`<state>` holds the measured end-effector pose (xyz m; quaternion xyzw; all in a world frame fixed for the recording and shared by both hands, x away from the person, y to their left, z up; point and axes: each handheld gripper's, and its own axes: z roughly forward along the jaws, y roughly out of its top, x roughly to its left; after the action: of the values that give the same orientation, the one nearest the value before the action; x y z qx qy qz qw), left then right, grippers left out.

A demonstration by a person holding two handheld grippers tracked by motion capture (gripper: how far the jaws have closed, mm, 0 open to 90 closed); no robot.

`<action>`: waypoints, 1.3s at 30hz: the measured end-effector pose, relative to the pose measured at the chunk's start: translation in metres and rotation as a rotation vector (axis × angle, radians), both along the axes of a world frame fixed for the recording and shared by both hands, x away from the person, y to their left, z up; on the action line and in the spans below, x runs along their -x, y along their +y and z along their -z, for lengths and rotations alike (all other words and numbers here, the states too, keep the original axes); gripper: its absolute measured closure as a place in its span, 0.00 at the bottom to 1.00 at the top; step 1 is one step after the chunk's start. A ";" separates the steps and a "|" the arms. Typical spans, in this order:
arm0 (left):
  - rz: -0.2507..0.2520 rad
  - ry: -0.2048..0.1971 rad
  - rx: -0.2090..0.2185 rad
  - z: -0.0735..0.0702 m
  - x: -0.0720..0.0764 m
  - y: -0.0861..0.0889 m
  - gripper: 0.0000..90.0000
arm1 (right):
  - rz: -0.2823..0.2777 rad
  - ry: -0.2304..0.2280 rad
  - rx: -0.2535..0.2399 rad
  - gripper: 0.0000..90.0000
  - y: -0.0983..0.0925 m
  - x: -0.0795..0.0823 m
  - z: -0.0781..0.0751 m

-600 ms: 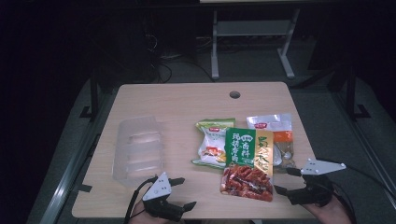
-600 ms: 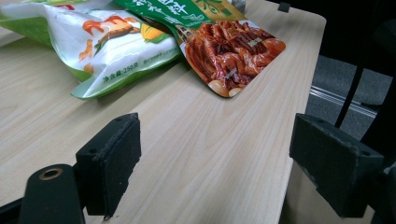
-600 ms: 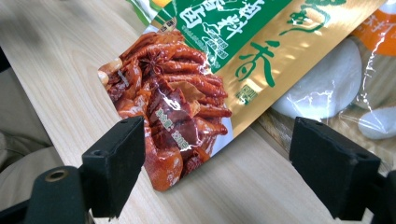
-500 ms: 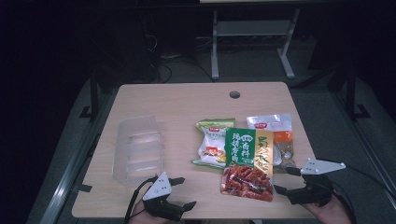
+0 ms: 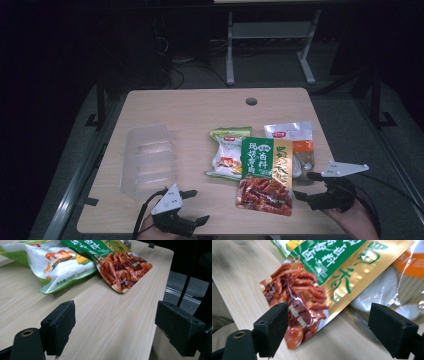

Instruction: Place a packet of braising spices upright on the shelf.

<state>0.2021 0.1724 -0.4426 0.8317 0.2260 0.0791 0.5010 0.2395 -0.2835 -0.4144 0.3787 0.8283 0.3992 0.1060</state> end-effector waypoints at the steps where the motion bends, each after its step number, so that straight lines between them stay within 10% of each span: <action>1: -0.001 -0.001 0.000 0.000 0.000 0.000 0.18 | 0.000 0.000 0.000 0.18 0.000 0.000 0.000; 18: 0.015 -0.006 -0.008 0.000 0.001 -0.003 0.18 | 0.033 0.109 0.039 0.19 0.012 -0.077 0.009; 39: 0.026 -0.004 -0.009 -0.001 0.003 -0.006 0.18 | -0.009 0.177 -0.069 0.44 0.008 -0.093 0.016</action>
<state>0.1991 0.1666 -0.4421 0.8367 0.2135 0.0754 0.4986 0.3323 -0.2759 -0.4305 0.4123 0.8218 0.3928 0.0174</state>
